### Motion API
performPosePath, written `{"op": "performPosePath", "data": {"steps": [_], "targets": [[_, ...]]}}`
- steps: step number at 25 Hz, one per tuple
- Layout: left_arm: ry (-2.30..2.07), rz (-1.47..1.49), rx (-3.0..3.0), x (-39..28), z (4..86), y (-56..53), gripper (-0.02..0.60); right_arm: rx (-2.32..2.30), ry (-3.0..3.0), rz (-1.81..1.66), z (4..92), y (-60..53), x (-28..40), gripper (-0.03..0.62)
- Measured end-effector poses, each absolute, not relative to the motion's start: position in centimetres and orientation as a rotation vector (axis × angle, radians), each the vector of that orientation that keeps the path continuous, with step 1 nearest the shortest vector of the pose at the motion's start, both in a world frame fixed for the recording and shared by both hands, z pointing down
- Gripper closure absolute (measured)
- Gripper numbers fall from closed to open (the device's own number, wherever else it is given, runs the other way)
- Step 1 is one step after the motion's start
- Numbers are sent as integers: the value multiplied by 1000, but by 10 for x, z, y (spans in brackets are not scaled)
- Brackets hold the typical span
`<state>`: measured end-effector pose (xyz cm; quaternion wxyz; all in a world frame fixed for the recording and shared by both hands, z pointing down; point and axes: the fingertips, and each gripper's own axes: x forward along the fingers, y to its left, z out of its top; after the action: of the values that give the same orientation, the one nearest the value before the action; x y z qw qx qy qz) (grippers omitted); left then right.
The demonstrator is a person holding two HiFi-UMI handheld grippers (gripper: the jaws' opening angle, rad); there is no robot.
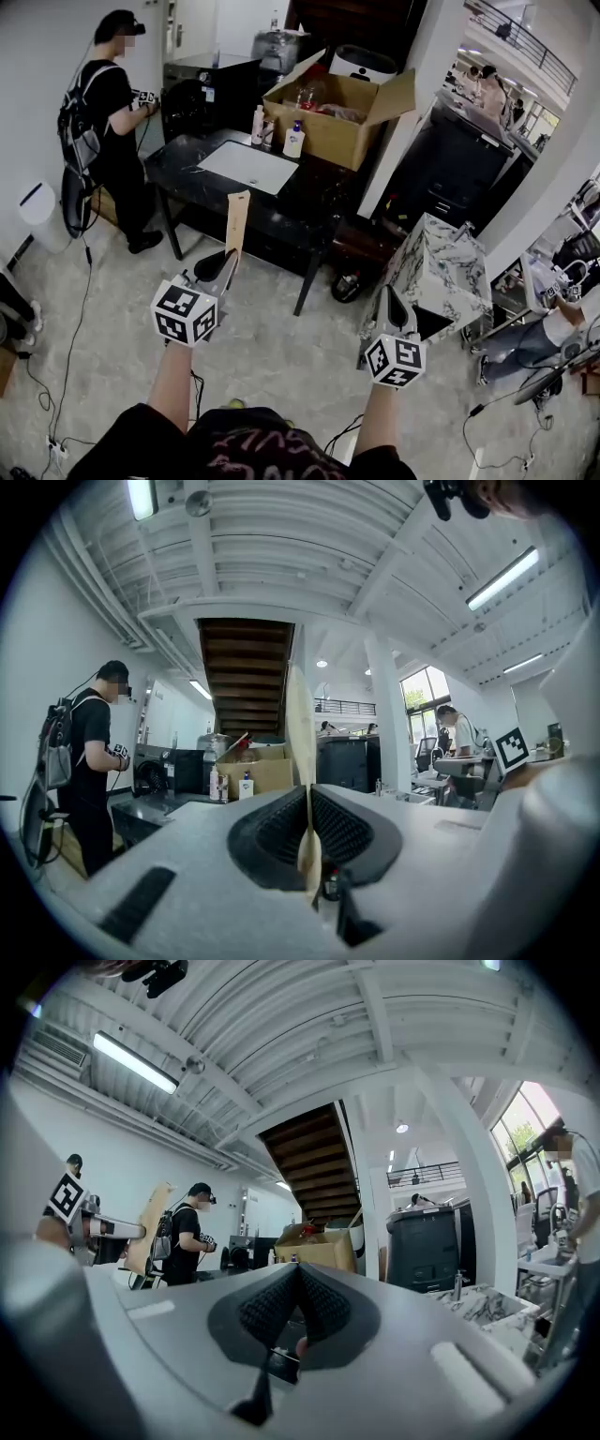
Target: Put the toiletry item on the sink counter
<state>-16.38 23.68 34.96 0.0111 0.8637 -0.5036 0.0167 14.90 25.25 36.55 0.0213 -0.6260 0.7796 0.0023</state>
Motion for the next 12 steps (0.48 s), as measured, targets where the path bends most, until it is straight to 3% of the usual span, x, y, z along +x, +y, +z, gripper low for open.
{"op": "performPosePath", "data": {"steps": [12], "targets": [[-1543, 39, 2684, -165, 355, 232, 565, -1906, 2457, 25, 360, 247, 135, 582]]}}
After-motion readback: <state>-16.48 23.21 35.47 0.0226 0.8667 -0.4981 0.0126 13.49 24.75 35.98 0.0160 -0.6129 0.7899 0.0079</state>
